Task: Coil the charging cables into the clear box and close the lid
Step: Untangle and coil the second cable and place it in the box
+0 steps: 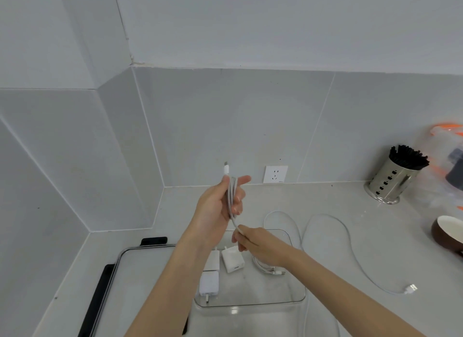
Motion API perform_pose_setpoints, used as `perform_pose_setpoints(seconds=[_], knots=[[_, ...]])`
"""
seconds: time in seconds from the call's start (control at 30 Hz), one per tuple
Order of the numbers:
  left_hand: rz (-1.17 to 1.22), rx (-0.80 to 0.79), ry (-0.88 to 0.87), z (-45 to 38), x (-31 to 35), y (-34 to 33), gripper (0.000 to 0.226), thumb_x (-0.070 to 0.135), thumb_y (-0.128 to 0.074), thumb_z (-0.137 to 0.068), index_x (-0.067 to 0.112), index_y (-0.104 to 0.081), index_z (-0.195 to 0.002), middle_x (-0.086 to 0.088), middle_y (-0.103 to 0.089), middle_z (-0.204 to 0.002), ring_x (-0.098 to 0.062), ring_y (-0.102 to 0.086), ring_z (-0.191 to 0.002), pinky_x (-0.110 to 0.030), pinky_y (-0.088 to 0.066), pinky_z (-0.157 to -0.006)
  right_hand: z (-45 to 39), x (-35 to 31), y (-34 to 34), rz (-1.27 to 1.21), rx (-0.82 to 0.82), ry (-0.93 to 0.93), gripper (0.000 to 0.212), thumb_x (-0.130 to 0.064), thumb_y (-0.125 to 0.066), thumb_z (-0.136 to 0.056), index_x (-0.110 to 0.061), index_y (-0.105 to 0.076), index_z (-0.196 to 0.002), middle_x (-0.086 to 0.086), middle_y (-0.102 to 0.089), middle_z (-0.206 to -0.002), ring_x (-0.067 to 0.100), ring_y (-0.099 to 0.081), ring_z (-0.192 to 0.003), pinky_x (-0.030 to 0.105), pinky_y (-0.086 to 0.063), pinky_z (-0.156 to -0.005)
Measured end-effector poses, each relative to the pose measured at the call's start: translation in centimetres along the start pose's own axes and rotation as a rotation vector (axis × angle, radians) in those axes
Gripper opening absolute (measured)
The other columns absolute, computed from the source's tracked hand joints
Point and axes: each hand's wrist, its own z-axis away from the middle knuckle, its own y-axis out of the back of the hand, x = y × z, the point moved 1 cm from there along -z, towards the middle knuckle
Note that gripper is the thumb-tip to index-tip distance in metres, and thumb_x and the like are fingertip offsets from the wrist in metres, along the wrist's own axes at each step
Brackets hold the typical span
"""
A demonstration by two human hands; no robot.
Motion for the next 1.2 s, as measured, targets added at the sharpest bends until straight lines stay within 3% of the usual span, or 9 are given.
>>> perform_pose_setpoints(seconds=[0.13,0.27,0.33,0.57,0.7,0.77,0.87,1.0,1.2], knots=[[-0.128,-0.183,0.068,2.5,-1.1,-1.4,0.045,0.028,-0.03,-0.096,-0.004,-0.061,-0.106,0.007,-0.043,-0.041,-0.005,-0.026,-0.034,-0.021,-0.02,-0.045,-1.4,0.4,1.8,0.021,0.016,-0.058,0.019,-0.016,-0.042,-0.095,-0.01,-0.056,-0.107,0.0,-0.053,-0.094,0.022,-0.053,-0.093,0.04,-0.046,-0.091],[-0.305,-0.225,0.164,3.3,-3.0,-0.9,0.047,0.028,-0.032,-0.098,-0.008,-0.06,-0.11,0.006,-0.05,-0.043,-0.005,-0.026,-0.036,-0.021,-0.023,-0.048,-2.1,-0.3,5.2,0.091,0.137,0.001,0.015,-0.009,-0.049,-0.089,-0.013,-0.061,-0.08,0.0,-0.065,-0.083,0.024,-0.06,-0.087,0.039,-0.048,-0.085],[-0.398,-0.173,0.201,3.0,-3.6,-0.4,0.043,0.029,-0.03,-0.099,0.003,-0.063,-0.109,0.004,-0.057,-0.05,-0.006,-0.029,-0.037,-0.024,-0.024,-0.052,-2.0,-0.7,6.7,0.097,0.225,-0.016,0.016,-0.017,-0.053,-0.088,-0.012,-0.067,-0.082,0.002,-0.071,-0.086,0.021,-0.062,-0.084,0.038,-0.05,-0.082],[-0.394,0.2,0.142,0.3,-5.1,1.2,0.038,0.03,-0.027,-0.1,0.012,-0.061,-0.098,0.005,-0.066,-0.053,-0.006,-0.037,-0.034,-0.018,-0.03,-0.043,-0.1,-3.7,8.4,0.217,0.316,0.012,0.02,-0.03,-0.06,-0.084,-0.013,-0.066,-0.078,-0.012,-0.043,-0.054,0.004,-0.04,-0.053,0.026,-0.034,-0.053],[-0.304,0.309,0.081,-1.3,-4.7,1.5,0.045,0.029,-0.028,-0.1,0.009,-0.063,-0.082,0.005,-0.061,-0.047,-0.013,-0.045,-0.046,-0.022,-0.035,-0.049,0.8,-5.2,6.4,0.187,0.314,0.058,0.027,-0.033,-0.044,-0.093,-0.016,-0.05,-0.074,0.001,-0.056,-0.065,0.023,-0.05,-0.065,0.034,-0.041,-0.063],[-0.228,0.332,0.082,-2.2,-4.4,1.8,0.045,0.03,-0.03,-0.099,0.009,-0.065,-0.081,-0.004,-0.065,-0.062,-0.019,-0.055,-0.061,-0.027,-0.042,-0.06,1.2,-5.3,5.0,0.111,0.314,0.072,0.023,-0.031,-0.037,-0.097,-0.016,-0.043,-0.08,0.008,-0.06,-0.077,0.029,-0.052,-0.071,0.039,-0.043,-0.068],[-0.115,0.287,0.089,-2.8,-4.0,1.6,0.042,0.031,-0.029,-0.1,0.006,-0.062,-0.1,-0.004,-0.074,-0.077,-0.016,-0.067,-0.077,-0.026,-0.047,-0.072,1.6,-5.2,3.1,-0.029,0.336,0.084,0.021,-0.025,-0.034,-0.098,-0.014,-0.038,-0.081,0.004,-0.052,-0.067,0.021,-0.045,-0.058,0.035,-0.037,-0.062],[0.054,0.233,0.032,-2.9,-2.8,1.3,0.041,0.029,-0.027,-0.1,0.003,-0.058,-0.101,0.005,-0.067,-0.053,-0.006,-0.065,-0.052,-0.022,-0.043,-0.057,2.7,-4.4,0.4,-0.441,0.174,0.068,0.026,-0.021,-0.035,-0.098,-0.017,-0.046,-0.074,0.002,-0.052,-0.058,0.018,-0.046,-0.052,0.029,-0.041,-0.055],[0.013,-0.013,0.054,-0.7,-0.2,0.1,0.046,0.029,-0.026,-0.1,-0.001,-0.06,-0.106,0.006,-0.049,-0.047,-0.008,-0.044,-0.04,-0.017,-0.038,-0.045,1.7,-0.9,-1.3,-0.239,0.069,0.0,0.027,-0.025,-0.03,-0.101,-0.022,-0.046,-0.079,-0.001,-0.052,-0.069,0.014,-0.048,-0.064,0.03,-0.043,-0.069]])
